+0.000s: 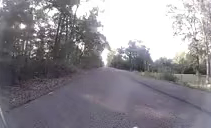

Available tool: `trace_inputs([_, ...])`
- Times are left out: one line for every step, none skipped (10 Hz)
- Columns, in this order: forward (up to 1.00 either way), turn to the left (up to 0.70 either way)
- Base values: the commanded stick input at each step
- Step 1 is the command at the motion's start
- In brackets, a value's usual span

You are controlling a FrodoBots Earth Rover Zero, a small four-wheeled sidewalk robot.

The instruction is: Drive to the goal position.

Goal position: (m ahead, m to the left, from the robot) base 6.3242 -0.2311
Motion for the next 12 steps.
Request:
trace_inputs([0.06, 0.0])
trace_inputs([0.06, 0.0])
trace_inputs([0.06, 0.0])
trace_inputs([0.06, 0.0])
trace_inputs([0.06, 0.0])
trace_inputs([0.06, 0.0])
trace_inputs([0.06, 0.0])
trace_inputs([0.06, 0.0])
trace_inputs([0.06, 0.0])
trace_inputs([0.06, 0.0])
trace_inputs([0.06, 0.0])
trace_inputs([0.06, 0.0])
